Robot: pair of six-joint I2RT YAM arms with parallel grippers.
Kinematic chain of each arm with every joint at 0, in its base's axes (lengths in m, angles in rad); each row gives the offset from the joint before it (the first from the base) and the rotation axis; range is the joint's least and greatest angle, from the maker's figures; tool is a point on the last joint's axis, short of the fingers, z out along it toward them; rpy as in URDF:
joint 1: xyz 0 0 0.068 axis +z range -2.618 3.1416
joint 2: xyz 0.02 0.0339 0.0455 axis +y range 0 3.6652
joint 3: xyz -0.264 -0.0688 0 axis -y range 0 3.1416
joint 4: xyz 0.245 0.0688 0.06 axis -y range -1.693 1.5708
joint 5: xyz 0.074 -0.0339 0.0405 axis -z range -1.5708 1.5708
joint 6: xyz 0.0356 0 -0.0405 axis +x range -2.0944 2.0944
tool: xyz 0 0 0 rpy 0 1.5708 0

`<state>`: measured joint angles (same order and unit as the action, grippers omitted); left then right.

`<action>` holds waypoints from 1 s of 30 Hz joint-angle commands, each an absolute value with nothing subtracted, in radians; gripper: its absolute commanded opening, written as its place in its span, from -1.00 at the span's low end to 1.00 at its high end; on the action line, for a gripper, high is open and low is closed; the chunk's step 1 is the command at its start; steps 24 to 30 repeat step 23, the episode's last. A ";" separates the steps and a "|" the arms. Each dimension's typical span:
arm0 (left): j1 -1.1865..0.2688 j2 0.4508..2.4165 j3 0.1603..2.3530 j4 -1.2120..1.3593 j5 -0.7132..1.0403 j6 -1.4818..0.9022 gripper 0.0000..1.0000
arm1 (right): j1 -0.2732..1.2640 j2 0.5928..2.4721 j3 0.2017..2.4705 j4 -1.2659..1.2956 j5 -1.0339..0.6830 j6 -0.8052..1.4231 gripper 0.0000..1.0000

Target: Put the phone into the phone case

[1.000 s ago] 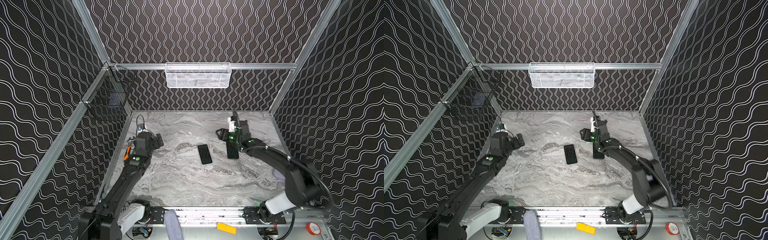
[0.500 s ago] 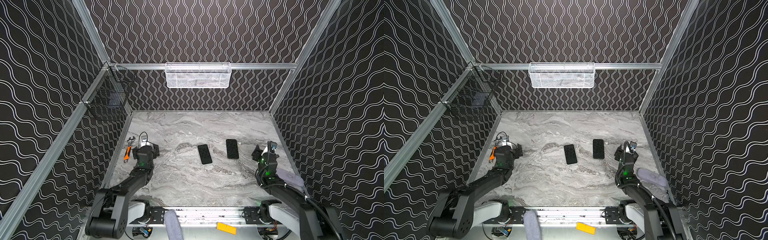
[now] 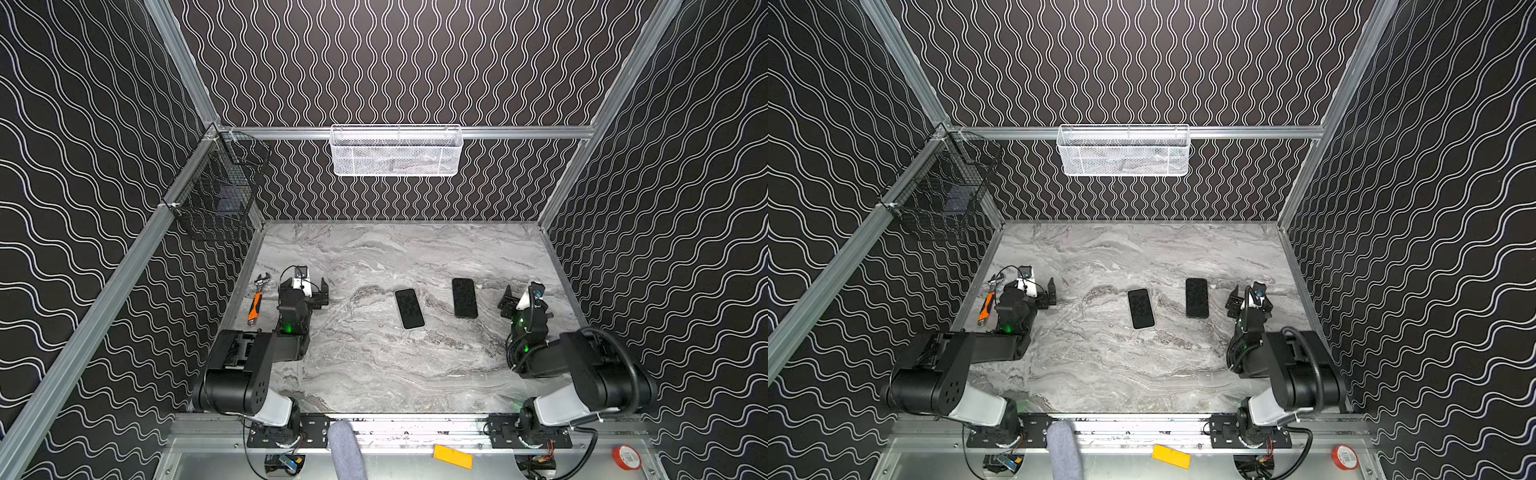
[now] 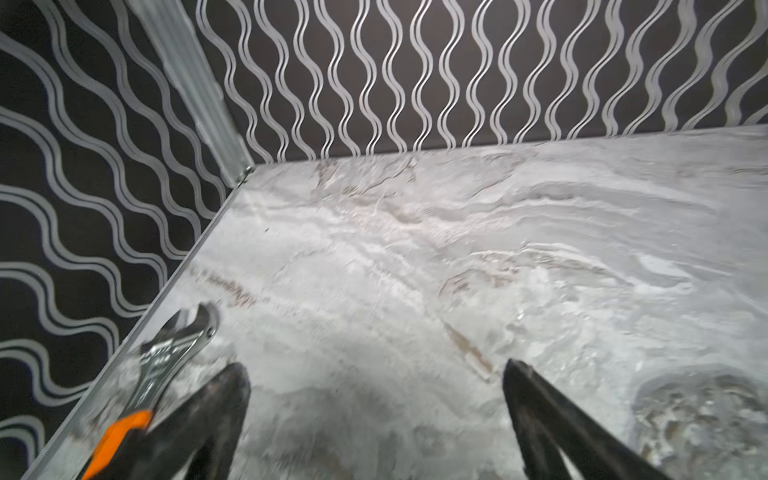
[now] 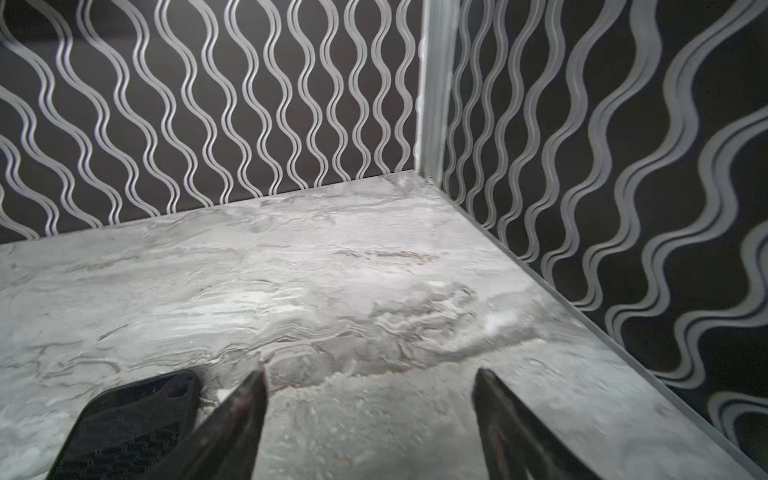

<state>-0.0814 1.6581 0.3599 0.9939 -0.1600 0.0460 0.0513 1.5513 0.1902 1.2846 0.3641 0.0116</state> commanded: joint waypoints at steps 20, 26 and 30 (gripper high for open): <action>-0.077 1.661 0.372 1.025 -0.098 0.076 0.97 | 0.006 1.546 0.252 1.209 0.288 0.033 1.00; -0.076 1.662 0.372 1.025 -0.098 0.077 0.97 | 0.006 1.546 0.242 1.234 0.295 0.023 0.99; -0.076 1.662 0.372 1.025 -0.098 0.077 0.97 | 0.006 1.546 0.242 1.234 0.295 0.023 0.99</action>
